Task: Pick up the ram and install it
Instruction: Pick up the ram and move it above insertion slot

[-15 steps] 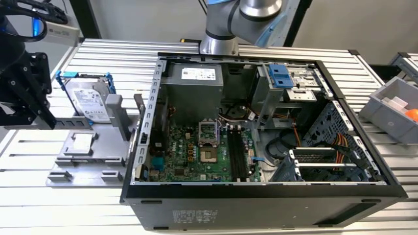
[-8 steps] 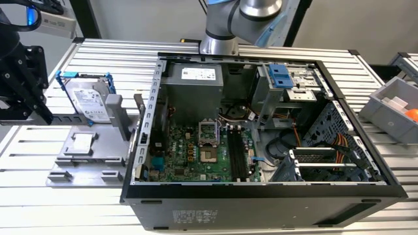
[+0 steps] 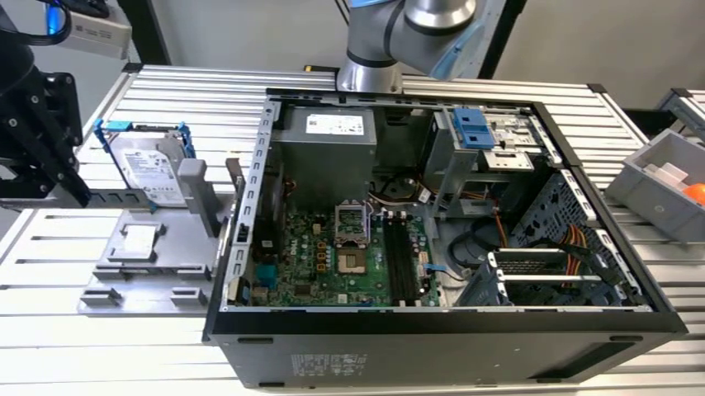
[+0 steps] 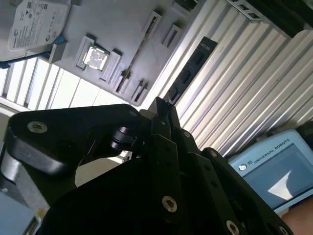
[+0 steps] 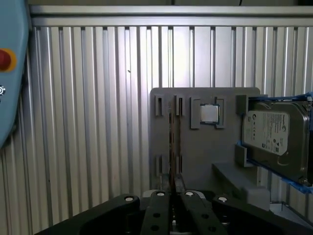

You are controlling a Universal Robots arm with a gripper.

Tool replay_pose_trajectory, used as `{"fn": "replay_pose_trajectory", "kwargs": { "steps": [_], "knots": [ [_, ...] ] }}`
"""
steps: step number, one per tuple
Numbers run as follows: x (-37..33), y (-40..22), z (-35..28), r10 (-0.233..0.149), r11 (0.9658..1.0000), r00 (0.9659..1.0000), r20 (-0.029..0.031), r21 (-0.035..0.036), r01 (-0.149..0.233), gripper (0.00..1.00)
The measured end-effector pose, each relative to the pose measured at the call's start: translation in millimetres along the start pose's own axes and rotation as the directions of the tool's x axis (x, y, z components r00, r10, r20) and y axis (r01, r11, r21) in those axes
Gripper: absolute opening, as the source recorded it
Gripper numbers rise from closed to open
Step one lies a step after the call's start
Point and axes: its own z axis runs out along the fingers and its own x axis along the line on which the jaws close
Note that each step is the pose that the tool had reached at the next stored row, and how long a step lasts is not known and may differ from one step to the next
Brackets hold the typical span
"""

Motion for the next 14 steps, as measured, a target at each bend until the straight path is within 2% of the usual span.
{"fn": "replay_pose_trajectory", "kwargs": {
  "steps": [8,14],
  "knots": [
    [-0.4,-16.7,0.4,0.0,0.9999,1.0,-0.0003,-0.0107,0.0,0.0],
    [-0.8,-27.3,0.7,0.0,0.9999,1.0,-0.0003,-0.0141,0.0,0.0]
  ]
}}
